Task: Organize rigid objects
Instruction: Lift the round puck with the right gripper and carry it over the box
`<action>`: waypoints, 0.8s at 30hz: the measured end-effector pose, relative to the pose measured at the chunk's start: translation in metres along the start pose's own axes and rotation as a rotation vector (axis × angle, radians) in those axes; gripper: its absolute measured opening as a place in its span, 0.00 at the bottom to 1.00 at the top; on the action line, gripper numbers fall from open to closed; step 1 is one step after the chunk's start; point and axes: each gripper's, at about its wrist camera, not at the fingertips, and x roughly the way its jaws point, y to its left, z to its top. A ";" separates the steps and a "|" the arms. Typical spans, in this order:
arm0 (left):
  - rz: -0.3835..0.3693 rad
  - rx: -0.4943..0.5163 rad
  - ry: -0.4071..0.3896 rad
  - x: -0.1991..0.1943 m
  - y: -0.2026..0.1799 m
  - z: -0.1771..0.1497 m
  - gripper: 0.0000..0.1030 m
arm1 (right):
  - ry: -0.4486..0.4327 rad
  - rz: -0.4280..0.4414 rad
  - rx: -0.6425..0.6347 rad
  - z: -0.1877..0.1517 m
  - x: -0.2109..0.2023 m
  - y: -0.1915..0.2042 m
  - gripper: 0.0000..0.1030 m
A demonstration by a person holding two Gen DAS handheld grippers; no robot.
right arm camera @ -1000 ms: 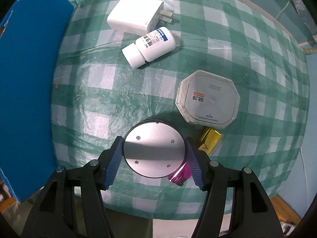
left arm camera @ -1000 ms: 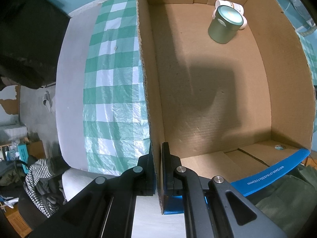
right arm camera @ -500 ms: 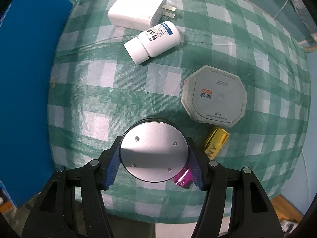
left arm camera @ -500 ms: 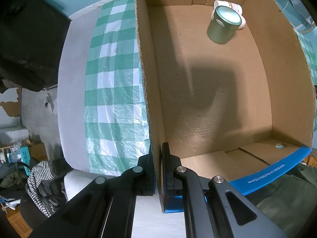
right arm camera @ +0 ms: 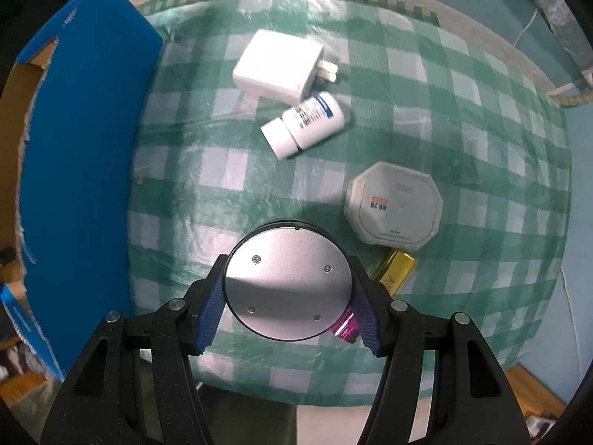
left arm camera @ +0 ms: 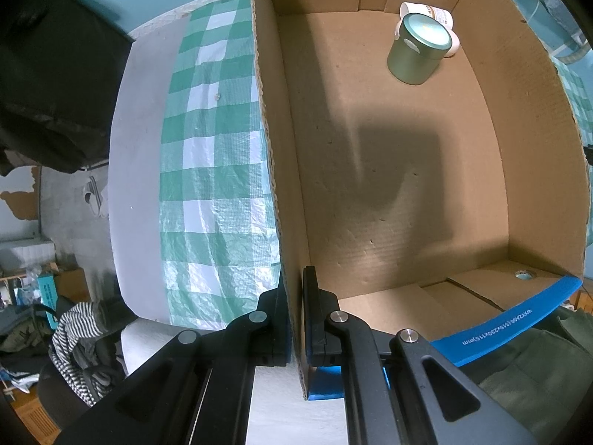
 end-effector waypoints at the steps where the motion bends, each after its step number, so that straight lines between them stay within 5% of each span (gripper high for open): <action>1: 0.000 0.000 0.000 0.000 0.000 0.000 0.05 | -0.002 0.003 -0.002 0.002 -0.003 0.002 0.60; 24: -0.002 0.000 0.009 -0.002 0.002 0.002 0.05 | -0.077 0.025 -0.103 0.043 -0.088 0.017 0.60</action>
